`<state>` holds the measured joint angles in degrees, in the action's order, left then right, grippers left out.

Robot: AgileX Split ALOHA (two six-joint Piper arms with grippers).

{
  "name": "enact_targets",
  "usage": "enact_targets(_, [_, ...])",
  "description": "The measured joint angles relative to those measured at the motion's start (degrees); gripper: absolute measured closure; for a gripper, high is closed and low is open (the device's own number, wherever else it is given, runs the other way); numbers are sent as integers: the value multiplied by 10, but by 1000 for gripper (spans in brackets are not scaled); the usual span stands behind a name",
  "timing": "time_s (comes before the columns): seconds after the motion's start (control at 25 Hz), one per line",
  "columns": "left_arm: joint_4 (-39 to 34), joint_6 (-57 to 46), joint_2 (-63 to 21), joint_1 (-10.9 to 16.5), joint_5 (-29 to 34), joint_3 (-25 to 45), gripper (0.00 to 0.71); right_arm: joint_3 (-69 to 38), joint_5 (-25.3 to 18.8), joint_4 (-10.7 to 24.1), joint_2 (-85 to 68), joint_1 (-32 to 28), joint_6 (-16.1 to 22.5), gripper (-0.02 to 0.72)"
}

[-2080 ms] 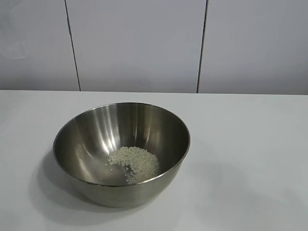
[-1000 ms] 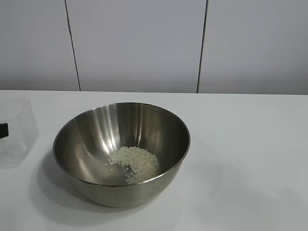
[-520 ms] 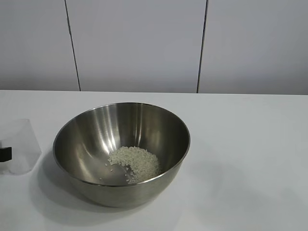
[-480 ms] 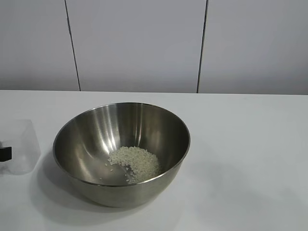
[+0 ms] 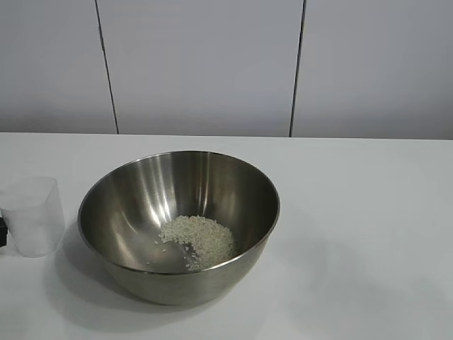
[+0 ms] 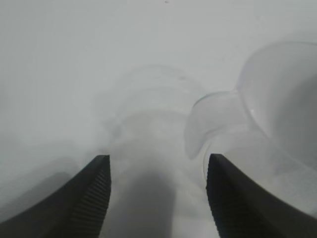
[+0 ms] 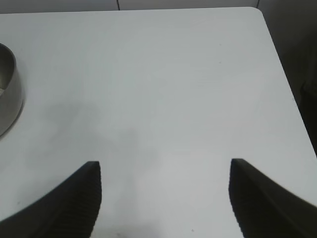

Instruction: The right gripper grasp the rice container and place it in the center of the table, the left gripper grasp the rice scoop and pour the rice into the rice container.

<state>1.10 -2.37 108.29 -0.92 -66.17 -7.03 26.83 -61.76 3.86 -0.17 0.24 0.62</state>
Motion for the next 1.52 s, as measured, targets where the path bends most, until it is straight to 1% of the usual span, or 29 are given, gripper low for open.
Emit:
enact_targets(0.08, [42,1,-10,0,1,14,290,0,0,0,0,0,0,209])
enact_targets(0.2, [90,2,-23,5,2,8,293,0,0,0,0,0,0,209])
enact_targets(0.28, [85,0,-24,21,2,-14,313,0,0,0,0,0,0,209])
enact_targets(0.32, [72,-7,-24,33,2,-24,328,0,0,0,0,0,0,209])
enact_targets(0.44, [17,-40,-24,78,2,-64,349,0,0,0,0,0,0,209])
enact_targets(0.56, [-38,-92,-24,128,2,-102,354,0,0,0,0,0,0,209])
enact_targets(0.72, [-132,-189,-24,221,5,-166,357,0,0,0,0,0,0,209])
enact_targets(0.76, [-165,-205,-25,246,19,-183,357,0,0,0,0,0,0,209])
enact_targets(0.8, [-194,-219,-30,268,49,-203,357,0,0,0,0,0,0,209])
enact_targets(0.88, [-259,-246,-48,304,114,-236,357,0,0,0,0,0,0,209])
enact_targets(0.96, [-310,-278,-76,333,168,-266,357,0,0,0,0,0,0,209])
enact_targets(1.0, [-332,-293,-95,342,189,-280,358,0,0,0,0,0,0,209])
enact_targets(1.04, [-353,-313,-117,349,207,-292,358,0,0,0,0,0,0,209])
enact_targets(1.16, [-415,-397,-187,351,242,-325,358,0,0,0,0,0,0,209])
enact_targets(1.36, [-576,-565,-326,345,280,-348,358,0,0,0,0,0,0,209])
enact_targets(1.44, [-613,-607,-383,340,303,-351,358,0,0,0,0,0,0,209])
enact_targets(1.52, [-627,-634,-441,332,338,-351,358,0,0,0,0,0,0,209])
